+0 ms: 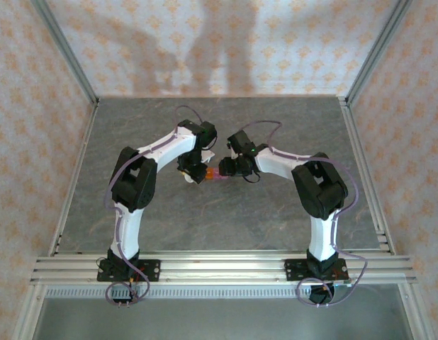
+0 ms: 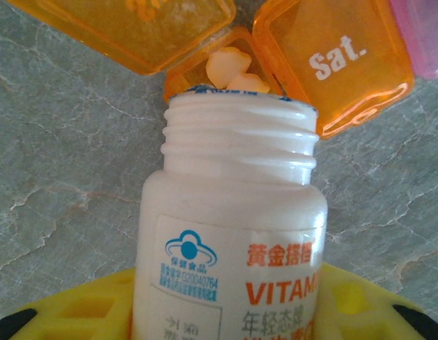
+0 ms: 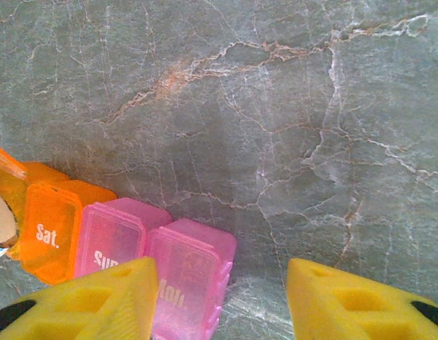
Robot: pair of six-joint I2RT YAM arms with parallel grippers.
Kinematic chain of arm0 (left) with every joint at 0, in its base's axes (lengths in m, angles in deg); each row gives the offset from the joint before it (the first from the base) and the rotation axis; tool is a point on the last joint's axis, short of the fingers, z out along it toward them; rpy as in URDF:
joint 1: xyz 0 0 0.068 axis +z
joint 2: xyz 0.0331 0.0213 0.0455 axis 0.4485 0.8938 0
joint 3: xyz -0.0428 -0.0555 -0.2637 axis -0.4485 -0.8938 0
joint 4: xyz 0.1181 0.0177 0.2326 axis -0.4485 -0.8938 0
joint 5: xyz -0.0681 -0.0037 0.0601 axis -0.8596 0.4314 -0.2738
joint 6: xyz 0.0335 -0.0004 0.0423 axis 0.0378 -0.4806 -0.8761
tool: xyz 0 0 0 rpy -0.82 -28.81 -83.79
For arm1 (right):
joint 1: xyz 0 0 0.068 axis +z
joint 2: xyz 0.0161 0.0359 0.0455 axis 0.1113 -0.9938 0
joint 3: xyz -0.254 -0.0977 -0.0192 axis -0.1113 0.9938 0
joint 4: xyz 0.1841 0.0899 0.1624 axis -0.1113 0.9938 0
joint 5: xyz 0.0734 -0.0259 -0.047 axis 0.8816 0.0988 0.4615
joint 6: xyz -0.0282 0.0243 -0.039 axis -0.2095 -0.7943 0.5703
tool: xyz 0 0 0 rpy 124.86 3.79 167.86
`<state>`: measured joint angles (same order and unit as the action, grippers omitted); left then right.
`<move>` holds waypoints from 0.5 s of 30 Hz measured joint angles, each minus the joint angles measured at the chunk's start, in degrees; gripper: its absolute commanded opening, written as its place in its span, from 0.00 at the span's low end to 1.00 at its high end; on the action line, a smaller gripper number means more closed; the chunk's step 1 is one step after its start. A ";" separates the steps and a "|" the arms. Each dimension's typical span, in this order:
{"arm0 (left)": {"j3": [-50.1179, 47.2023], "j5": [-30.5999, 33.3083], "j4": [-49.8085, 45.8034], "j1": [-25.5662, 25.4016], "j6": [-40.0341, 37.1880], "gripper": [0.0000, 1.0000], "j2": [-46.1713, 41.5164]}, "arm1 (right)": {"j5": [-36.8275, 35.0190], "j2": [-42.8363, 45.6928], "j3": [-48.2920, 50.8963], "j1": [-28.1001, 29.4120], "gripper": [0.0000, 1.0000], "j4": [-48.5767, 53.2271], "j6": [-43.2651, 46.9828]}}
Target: Sort the pills into containers
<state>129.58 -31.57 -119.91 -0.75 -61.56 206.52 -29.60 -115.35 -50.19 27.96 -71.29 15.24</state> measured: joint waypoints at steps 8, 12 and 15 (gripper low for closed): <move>-0.07 0.37 0.94 0.00 0.04 0.00 -0.04 | 0.17 0.00 0.00 0.00 0.51 0.00 -0.02; -2.03 0.44 3.34 0.00 0.07 0.00 -1.49 | 0.17 0.00 -0.22 0.00 0.51 0.31 -0.17; -4.31 0.44 5.22 0.02 0.11 0.00 -3.85 | 0.20 0.00 -0.48 0.00 0.51 0.81 -0.20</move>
<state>125.28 -31.13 -114.69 -0.73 -61.45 202.67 -29.40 -115.35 -50.67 27.96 -70.49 15.04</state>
